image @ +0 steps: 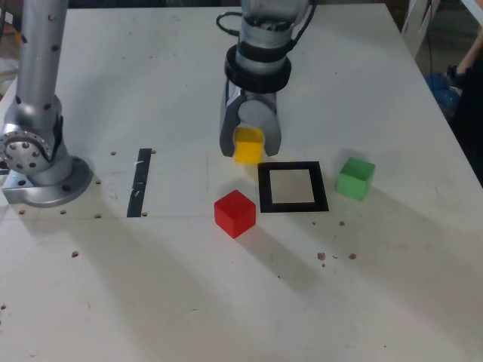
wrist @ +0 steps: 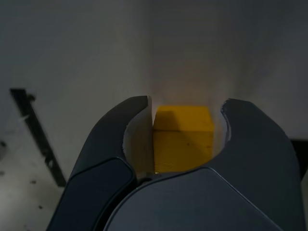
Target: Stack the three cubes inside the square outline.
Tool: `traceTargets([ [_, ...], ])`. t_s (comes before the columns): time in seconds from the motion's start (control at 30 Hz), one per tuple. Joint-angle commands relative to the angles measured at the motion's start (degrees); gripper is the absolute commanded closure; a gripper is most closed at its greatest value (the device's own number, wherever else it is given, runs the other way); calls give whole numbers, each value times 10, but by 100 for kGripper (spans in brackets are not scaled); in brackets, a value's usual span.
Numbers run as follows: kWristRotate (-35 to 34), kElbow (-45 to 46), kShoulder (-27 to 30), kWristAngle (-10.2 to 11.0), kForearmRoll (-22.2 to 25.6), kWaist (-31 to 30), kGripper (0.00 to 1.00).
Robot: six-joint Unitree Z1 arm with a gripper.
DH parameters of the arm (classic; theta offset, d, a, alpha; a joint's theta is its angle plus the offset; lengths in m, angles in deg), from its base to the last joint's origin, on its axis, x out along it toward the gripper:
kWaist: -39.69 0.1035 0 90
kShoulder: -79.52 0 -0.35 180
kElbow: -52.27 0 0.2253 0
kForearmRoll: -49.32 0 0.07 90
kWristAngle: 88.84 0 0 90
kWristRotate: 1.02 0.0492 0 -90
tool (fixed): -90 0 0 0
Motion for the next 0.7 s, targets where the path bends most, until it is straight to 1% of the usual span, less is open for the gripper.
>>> traceTargets([
  [0.0, 3, 7, 7, -2, -9, 4, 85],
  [0.07, 4, 11, 10, -1, -14, 5, 85],
  [0.13, 4, 13, 13, 1, -17, 5, 82],
  [0.2, 4, 14, 16, 4, -17, 5, 75],
  [0.23, 5, 13, 16, 5, -16, 5, 68],
  [0.27, 6, 12, 18, 6, -14, 5, 58],
  [0.3, 8, 12, 21, 7, -12, 5, 47],
  [0.33, 10, 13, 26, 8, -8, 5, 32],
  [0.37, 12, 13, 32, 9, -3, 5, 22],
  [0.4, 13, 15, 40, 10, 2, 5, 13],
  [0.43, 14, 17, 49, 10, 6, 4, 7],
  [0.5, 15, 23, 73, 11, 16, 0, 1],
  [0.67, 20, 38, 151, 16, 18, -20, 1],
])
